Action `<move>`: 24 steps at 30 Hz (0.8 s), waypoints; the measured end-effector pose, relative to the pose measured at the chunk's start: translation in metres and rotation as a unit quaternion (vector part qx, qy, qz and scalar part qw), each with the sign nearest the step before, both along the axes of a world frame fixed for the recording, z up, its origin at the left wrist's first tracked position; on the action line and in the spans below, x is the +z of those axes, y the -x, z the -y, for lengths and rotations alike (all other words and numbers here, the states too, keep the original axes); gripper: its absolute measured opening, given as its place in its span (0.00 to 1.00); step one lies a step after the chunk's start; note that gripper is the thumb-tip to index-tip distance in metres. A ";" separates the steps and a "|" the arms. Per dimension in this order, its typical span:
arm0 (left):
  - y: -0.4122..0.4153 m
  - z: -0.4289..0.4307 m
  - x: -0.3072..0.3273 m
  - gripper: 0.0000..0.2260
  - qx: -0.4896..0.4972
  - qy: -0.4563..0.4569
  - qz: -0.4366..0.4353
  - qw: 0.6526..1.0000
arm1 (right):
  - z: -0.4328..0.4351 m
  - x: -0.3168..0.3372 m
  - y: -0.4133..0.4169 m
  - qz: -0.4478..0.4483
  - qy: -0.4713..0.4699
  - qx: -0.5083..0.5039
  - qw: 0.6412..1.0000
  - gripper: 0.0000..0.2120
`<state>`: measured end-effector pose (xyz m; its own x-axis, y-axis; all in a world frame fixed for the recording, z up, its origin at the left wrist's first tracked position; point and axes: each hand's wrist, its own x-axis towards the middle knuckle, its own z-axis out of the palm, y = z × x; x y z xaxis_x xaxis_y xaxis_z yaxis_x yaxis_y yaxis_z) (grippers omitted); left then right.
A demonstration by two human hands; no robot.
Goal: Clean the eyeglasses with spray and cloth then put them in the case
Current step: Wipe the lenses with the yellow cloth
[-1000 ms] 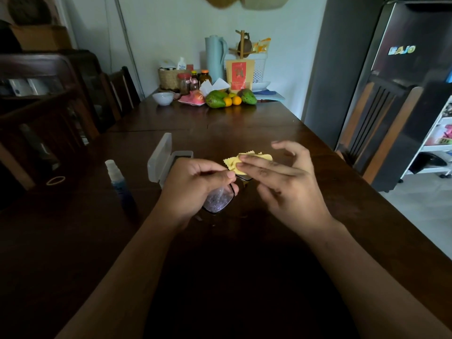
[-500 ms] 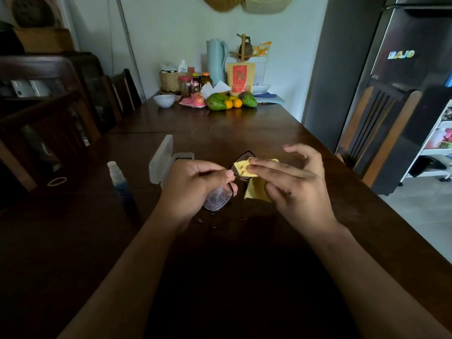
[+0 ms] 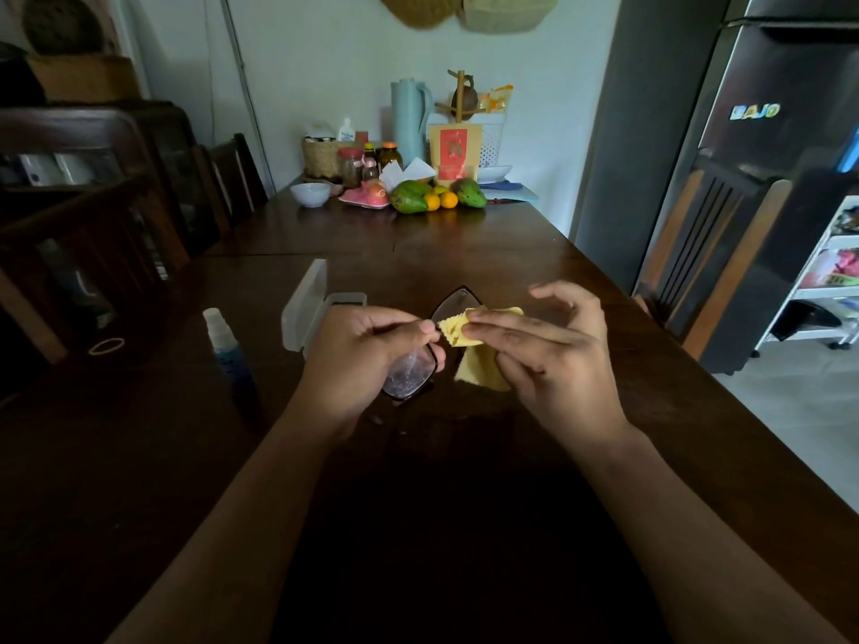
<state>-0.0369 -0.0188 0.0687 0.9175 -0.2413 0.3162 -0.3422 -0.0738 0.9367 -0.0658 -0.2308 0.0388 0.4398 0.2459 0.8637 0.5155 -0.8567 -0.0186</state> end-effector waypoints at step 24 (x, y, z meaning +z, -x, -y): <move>0.000 -0.003 -0.002 0.07 0.000 -0.016 0.017 1.000 | 0.000 -0.002 0.002 -0.021 0.009 0.025 0.999 0.14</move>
